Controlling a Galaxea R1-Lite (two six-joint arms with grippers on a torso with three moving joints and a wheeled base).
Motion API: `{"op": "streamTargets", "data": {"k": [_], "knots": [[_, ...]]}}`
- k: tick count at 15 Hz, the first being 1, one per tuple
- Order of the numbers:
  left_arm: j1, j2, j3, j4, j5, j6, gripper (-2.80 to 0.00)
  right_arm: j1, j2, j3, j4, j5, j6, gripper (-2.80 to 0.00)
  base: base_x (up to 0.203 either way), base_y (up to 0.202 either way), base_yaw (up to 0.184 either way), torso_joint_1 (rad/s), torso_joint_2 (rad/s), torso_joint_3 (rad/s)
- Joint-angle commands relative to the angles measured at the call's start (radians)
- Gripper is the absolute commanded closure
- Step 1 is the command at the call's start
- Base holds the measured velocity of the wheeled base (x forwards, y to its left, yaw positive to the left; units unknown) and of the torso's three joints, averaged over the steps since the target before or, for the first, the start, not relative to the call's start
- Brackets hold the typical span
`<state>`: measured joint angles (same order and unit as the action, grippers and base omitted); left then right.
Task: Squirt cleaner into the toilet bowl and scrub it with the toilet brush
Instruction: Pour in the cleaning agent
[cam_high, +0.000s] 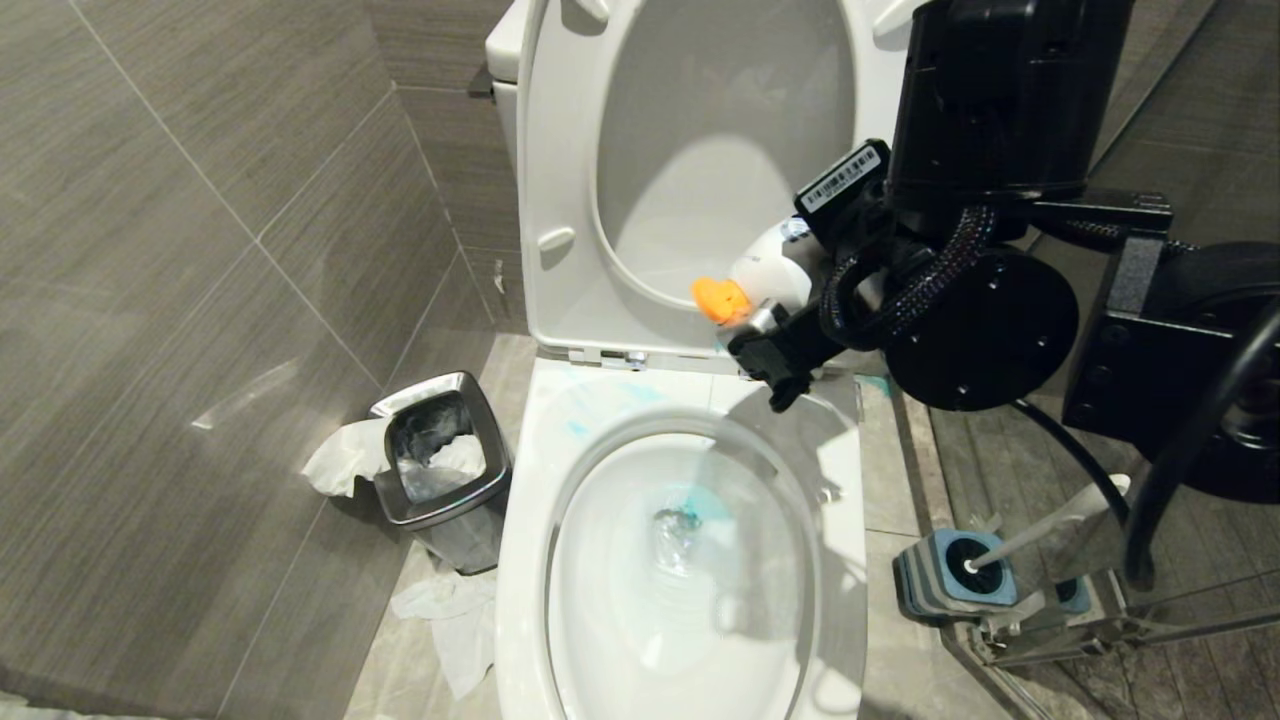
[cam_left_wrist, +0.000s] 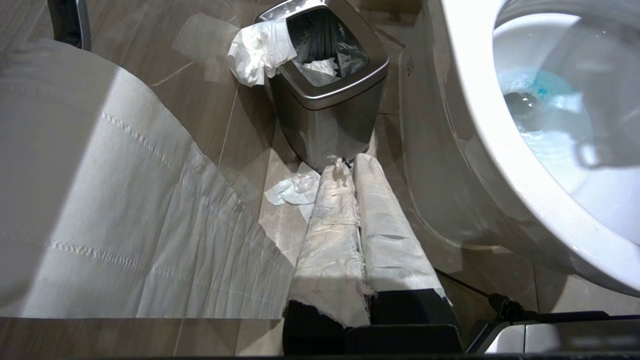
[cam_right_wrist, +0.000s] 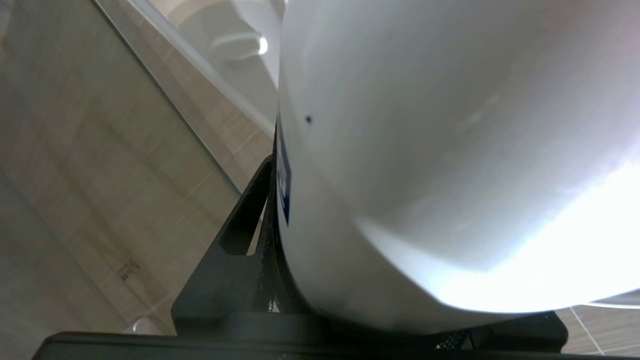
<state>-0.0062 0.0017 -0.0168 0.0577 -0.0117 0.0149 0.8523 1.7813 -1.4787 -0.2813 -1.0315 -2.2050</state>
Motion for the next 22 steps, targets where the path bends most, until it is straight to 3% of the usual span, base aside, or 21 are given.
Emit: {"op": "streamTargets", "data": {"k": [1, 6, 7, 14, 19, 22], "knots": [[0.0, 0.0, 0.0, 0.001, -0.001, 0.0, 0.0, 0.004, -0.002, 0.008, -0.004, -0.006, 0.008, 0.0, 0.0, 0.0, 0.0, 0.0, 0.0, 0.0], [0.0, 0.0, 0.0, 0.001, -0.001, 0.0, 0.0, 0.008, -0.013, 0.042, -0.023, -0.005, 0.061, 0.0, 0.0, 0.0, 0.0, 0.0, 0.0, 0.0], [0.0, 0.0, 0.0, 0.001, -0.001, 0.0, 0.0, 0.014, -0.014, 0.056, -0.034, -0.005, 0.108, 0.0, 0.0, 0.0, 0.0, 0.0, 0.0, 0.0], [0.0, 0.0, 0.0, 0.001, -0.001, -0.003, 0.0, 0.056, -0.02, 0.125, -0.032, -0.008, 0.624, 0.0, 0.0, 0.0, 0.0, 0.0, 0.0, 0.0], [0.0, 0.0, 0.0, 0.001, -0.001, -0.001, 0.0, 0.052, -0.076, 0.22, -0.029, -0.012, 0.836, 0.0, 0.0, 0.0, 0.0, 0.0, 0.0, 0.0], [0.0, 0.0, 0.0, 0.001, -0.001, -0.003, 0.0, 0.051, -0.091, 0.266, -0.029, -0.012, 1.015, 0.0, 0.0, 0.0, 0.0, 0.0, 0.0, 0.0]]}}
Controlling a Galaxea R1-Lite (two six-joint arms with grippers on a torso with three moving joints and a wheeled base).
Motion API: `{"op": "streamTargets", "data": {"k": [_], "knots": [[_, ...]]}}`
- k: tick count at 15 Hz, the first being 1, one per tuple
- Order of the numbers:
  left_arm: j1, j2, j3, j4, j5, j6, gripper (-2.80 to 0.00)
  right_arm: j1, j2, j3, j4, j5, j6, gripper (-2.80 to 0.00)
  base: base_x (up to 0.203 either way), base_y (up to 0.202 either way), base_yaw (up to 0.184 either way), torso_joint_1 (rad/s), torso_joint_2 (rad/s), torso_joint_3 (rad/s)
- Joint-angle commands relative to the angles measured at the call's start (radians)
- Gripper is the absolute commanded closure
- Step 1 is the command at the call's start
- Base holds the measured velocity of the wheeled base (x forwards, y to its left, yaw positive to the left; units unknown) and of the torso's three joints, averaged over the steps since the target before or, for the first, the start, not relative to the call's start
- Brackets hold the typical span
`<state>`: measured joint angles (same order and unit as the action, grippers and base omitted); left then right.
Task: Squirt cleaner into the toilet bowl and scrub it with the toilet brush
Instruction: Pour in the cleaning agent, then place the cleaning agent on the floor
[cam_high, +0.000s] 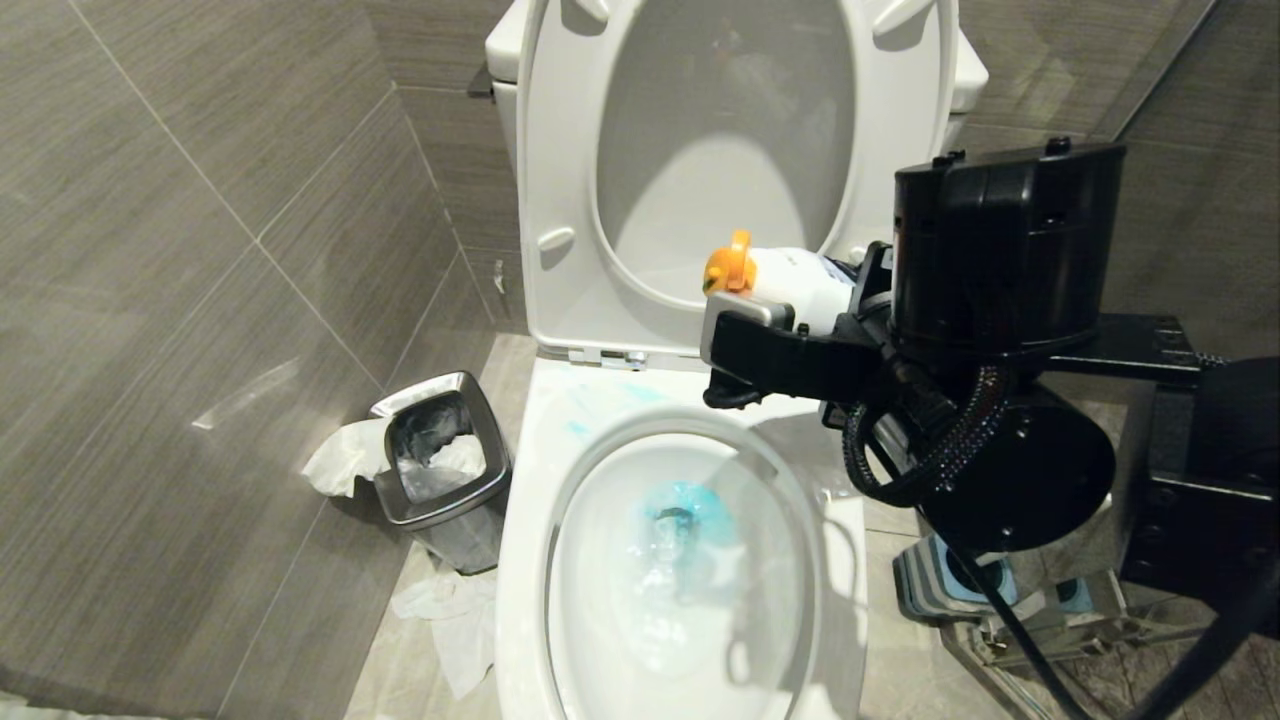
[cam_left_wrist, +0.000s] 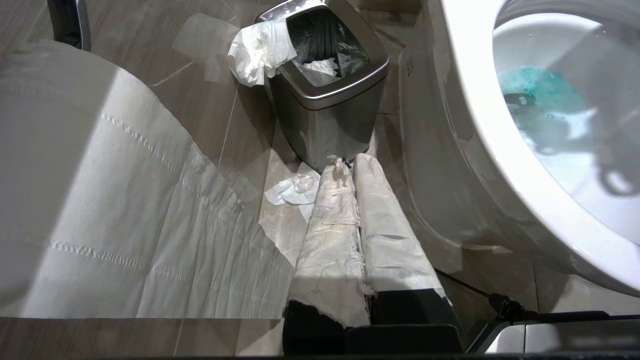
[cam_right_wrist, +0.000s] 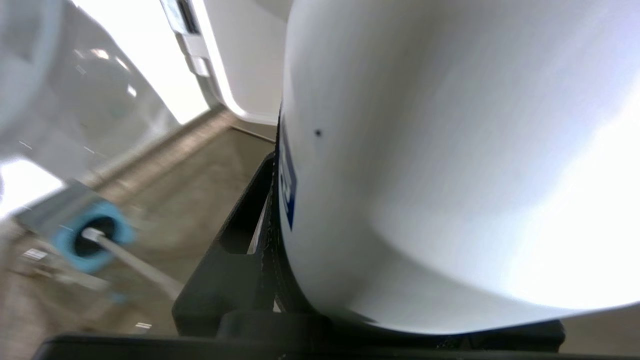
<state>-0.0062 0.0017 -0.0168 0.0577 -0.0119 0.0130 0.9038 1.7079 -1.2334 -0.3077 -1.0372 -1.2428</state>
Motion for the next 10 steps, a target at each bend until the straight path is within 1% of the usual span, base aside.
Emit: {"op": "streamTargets", "data": {"k": [1, 3, 7, 9, 10], "knots": [[0.0, 0.0, 0.0, 0.001, 0.0, -0.001, 0.0, -0.006, -0.02, 0.024, -0.002, -0.006, 0.088, 0.0, 0.0, 0.0, 0.0, 0.0, 0.0, 0.0], [0.0, 0.0, 0.0, 0.0, 0.002, -0.001, 0.0, -0.015, -0.02, 0.023, -0.005, -0.003, 0.184, 0.0, 0.0, 0.0, 0.0, 0.0, 0.0, 0.0], [0.0, 0.0, 0.0, -0.001, 0.003, -0.001, 0.0, -0.063, -0.031, 0.024, 0.0, 0.0, 0.41, 0.0, 0.0, 0.0, 0.0, 0.0, 0.0, 0.0], [0.0, 0.0, 0.0, 0.001, 0.001, -0.001, 0.0, -0.07, -0.051, 0.03, 0.038, 0.008, 0.563, 0.0, 0.0, 0.0, 0.0, 0.0, 0.0, 0.0], [0.0, 0.0, 0.0, -0.001, 0.003, -0.002, 0.0, -0.07, -0.073, 0.032, 0.096, 0.039, 0.648, 0.0, 0.0, 0.0, 0.0, 0.0, 0.0, 0.0]]}}
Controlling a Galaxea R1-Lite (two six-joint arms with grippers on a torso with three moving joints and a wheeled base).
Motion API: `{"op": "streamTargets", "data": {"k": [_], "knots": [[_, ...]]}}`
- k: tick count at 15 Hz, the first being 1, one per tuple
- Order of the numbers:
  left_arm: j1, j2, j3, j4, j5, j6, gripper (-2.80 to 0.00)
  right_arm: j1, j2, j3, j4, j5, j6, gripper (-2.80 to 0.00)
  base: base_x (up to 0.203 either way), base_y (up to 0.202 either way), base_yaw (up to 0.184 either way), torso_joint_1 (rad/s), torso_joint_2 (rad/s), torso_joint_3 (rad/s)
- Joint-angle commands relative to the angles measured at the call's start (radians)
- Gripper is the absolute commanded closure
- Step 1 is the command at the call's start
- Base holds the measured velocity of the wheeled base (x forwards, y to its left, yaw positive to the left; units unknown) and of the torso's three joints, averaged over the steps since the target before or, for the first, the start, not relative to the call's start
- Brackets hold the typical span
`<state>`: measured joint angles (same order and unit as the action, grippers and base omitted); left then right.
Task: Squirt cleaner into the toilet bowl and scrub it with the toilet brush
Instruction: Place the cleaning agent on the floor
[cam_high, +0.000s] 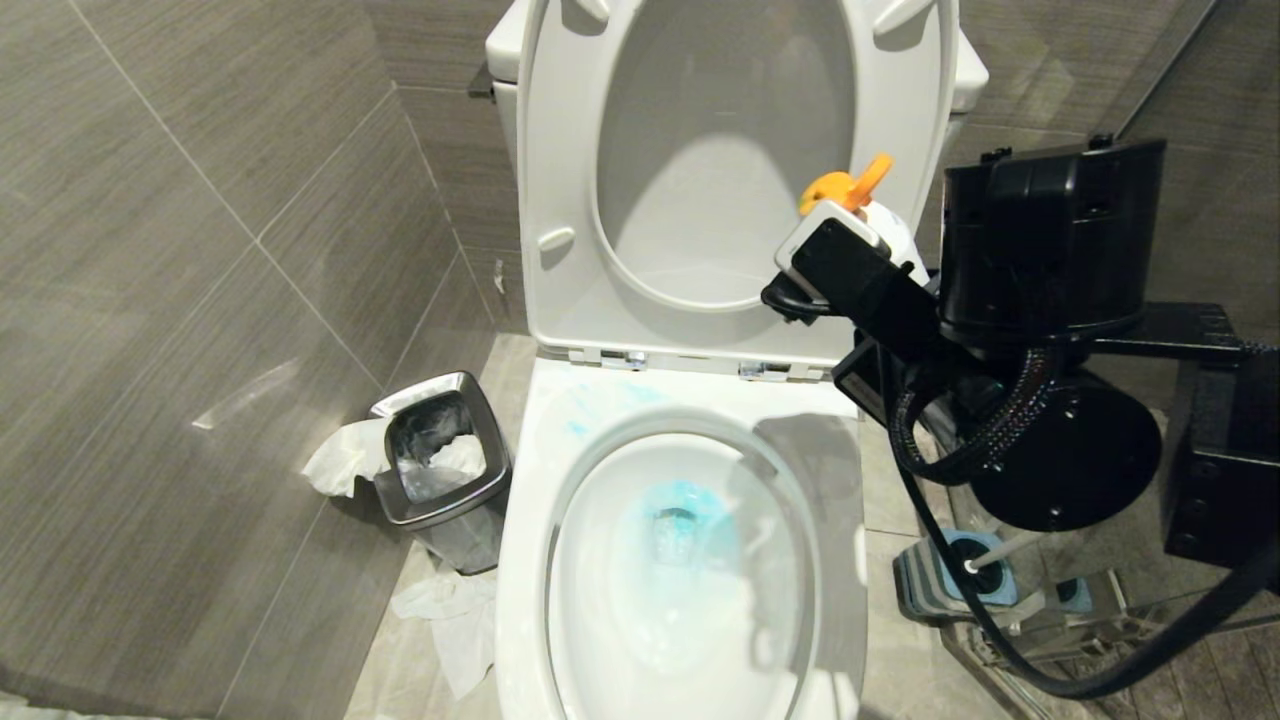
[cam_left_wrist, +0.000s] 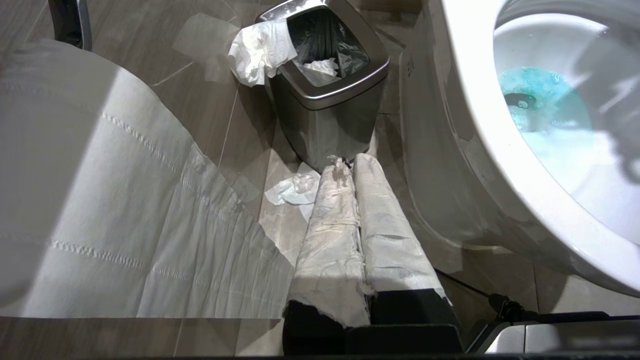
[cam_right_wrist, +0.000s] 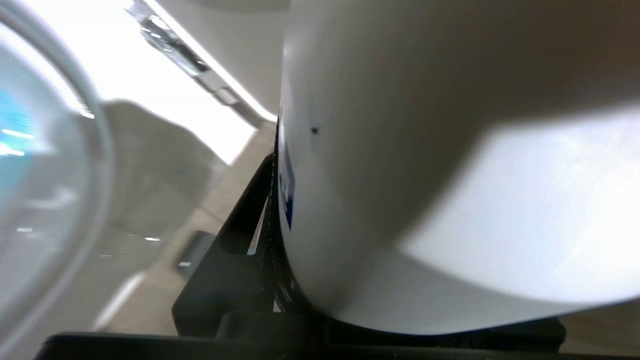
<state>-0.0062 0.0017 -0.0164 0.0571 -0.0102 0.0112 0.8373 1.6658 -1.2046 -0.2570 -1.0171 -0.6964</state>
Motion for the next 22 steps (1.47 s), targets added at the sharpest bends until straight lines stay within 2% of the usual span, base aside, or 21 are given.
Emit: {"op": "streamTargets", "data": {"k": [1, 3, 9, 12, 15, 17, 20, 22], "knots": [[0.0, 0.0, 0.0, 0.001, 0.002, -0.001, 0.0, -0.004, -0.064, 0.004, 0.132, 0.093, 0.185, 0.0, 0.0, 0.0, 0.0, 0.0, 0.0, 0.0], [0.0, 0.0, 0.0, 0.001, 0.001, -0.001, 0.0, -0.004, -0.117, 0.004, 0.248, 0.205, 0.347, 0.0, 0.0, 0.0, 0.0, 0.0, 0.0, 0.0], [0.0, 0.0, 0.0, 0.001, 0.003, -0.001, 0.0, -0.062, -0.206, 0.023, 0.281, 0.242, 0.567, 0.0, 0.0, 0.0, 0.0, 0.0, 0.0, 0.0], [0.0, 0.0, 0.0, 0.0, 0.002, -0.001, 0.0, -0.136, -0.284, 0.126, 0.28, 0.296, 0.616, 0.0, 0.0, 0.0, 0.0, 0.0, 0.0, 0.0], [0.0, 0.0, 0.0, 0.0, 0.003, -0.001, 0.0, -0.262, -0.342, 0.196, 0.271, 0.384, 0.636, 0.0, 0.0, 0.0, 0.0, 0.0, 0.0, 0.0], [0.0, 0.0, 0.0, 0.001, 0.001, -0.001, 0.0, -0.325, -0.34, 0.184, 0.269, 0.45, 0.722, 0.0, 0.0, 0.0, 0.0, 0.0, 0.0, 0.0], [0.0, 0.0, 0.0, 0.0, 0.002, -0.001, 0.0, -0.39, -0.299, 0.182, 0.254, 0.48, 0.836, 0.0, 0.0, 0.0, 0.0, 0.0, 0.0, 0.0], [0.0, 0.0, 0.0, 0.0, 0.003, -0.002, 0.0, -0.437, -0.271, 0.199, 0.2, 0.496, 0.855, 0.0, 0.0, 0.0, 0.0, 0.0, 0.0, 0.0]]}}
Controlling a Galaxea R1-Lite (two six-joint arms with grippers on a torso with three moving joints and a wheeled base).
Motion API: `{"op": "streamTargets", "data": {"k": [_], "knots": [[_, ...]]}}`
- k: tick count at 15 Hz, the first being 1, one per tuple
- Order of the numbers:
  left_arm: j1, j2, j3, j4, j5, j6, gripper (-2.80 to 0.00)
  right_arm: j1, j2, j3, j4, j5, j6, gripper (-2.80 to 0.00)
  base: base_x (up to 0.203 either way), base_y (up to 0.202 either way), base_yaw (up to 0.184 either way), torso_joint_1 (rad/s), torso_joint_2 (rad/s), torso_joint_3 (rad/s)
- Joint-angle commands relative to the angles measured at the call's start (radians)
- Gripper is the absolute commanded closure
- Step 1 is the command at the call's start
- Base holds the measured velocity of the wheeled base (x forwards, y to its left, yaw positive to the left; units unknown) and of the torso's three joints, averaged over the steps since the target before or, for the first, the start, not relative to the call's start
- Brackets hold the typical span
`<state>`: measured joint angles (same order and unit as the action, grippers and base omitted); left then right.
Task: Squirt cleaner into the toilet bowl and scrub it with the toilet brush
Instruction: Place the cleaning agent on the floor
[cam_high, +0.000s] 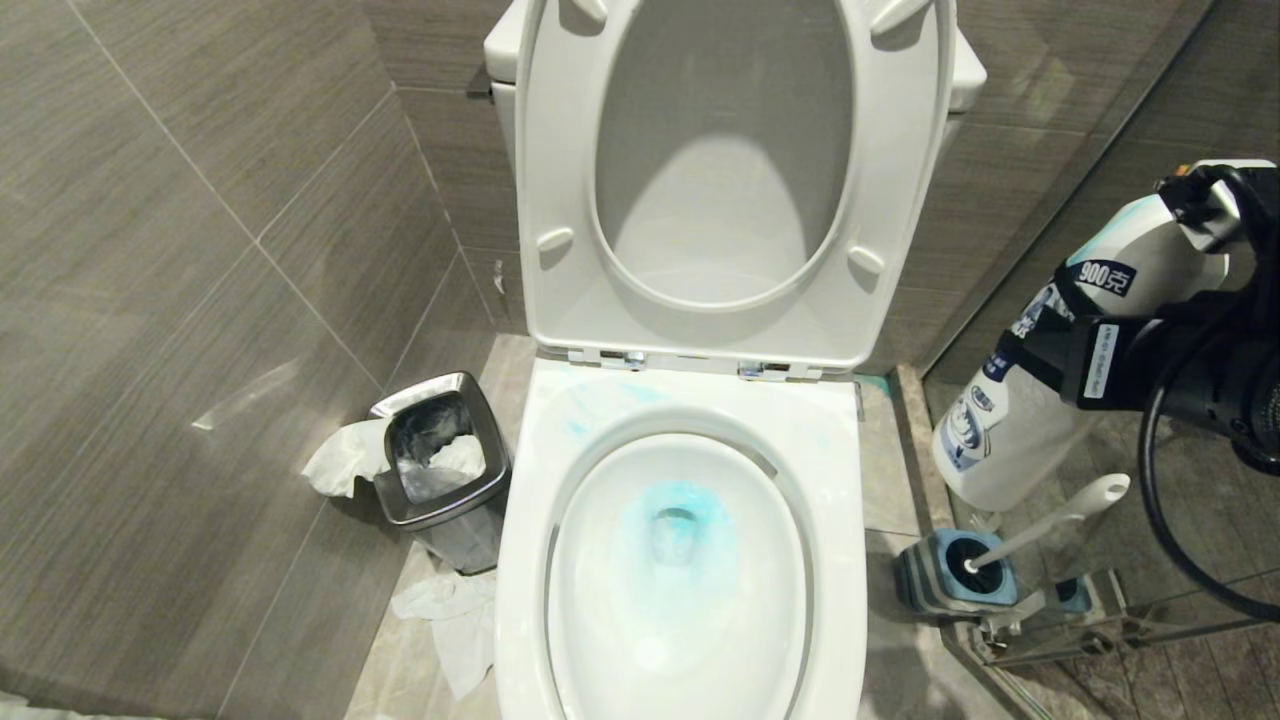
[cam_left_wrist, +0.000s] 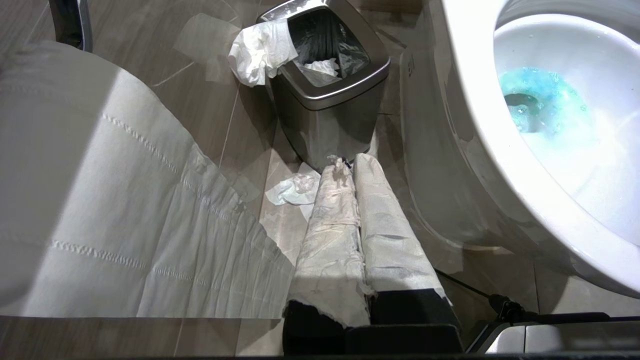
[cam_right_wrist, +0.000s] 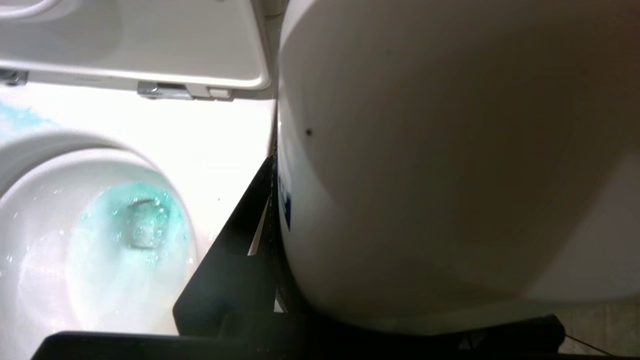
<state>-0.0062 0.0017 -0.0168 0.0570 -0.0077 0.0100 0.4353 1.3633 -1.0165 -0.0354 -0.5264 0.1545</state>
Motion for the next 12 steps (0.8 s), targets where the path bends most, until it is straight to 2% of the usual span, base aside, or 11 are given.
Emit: {"op": "streamTargets", "data": {"k": [1, 5, 6, 8, 10, 11, 12], "knots": [[0.0, 0.0, 0.0, 0.0, 0.0, 0.001, 0.0, -0.061, 0.043, 0.025, -0.063, 0.027, 0.005, 0.0, 0.0, 0.0, 0.0, 0.0, 0.0, 0.0], [0.0, 0.0, 0.0, 0.001, 0.0, 0.001, 0.0, -0.083, 0.097, 0.068, -0.144, 0.046, 0.015, 0.0, 0.0, 0.0, 0.0, 0.0, 0.0, 0.0], [0.0, 0.0, 0.0, 0.0, -0.001, 0.001, 0.0, -0.099, 0.119, 0.094, -0.201, 0.046, 0.018, 0.0, 0.0, 0.0, 0.0, 0.0, 0.0, 0.0], [0.0, 0.0, 0.0, 0.0, 0.0, 0.001, 0.0, -0.11, 0.182, 0.144, -0.374, 0.052, 0.026, 0.0, 0.0, 0.0, 0.0, 0.0, 0.0, 0.0], [0.0, 0.0, 0.0, 0.0, 0.0, 0.001, 0.0, -0.123, 0.25, 0.217, -0.62, 0.054, 0.02, 0.0, 0.0, 0.0, 0.0, 0.0, 0.0, 0.0], [0.0, 0.0, 0.0, 0.001, -0.001, 0.001, 0.0, -0.139, 0.281, 0.254, -0.7, 0.055, 0.009, 0.0, 0.0, 0.0, 0.0, 0.0, 0.0, 0.0], [0.0, 0.0, 0.0, 0.0, 0.0, 0.001, 0.0, -0.161, 0.29, 0.266, -0.713, 0.056, 0.003, 0.0, 0.0, 0.0, 0.0, 0.0, 0.0, 0.0]]}}
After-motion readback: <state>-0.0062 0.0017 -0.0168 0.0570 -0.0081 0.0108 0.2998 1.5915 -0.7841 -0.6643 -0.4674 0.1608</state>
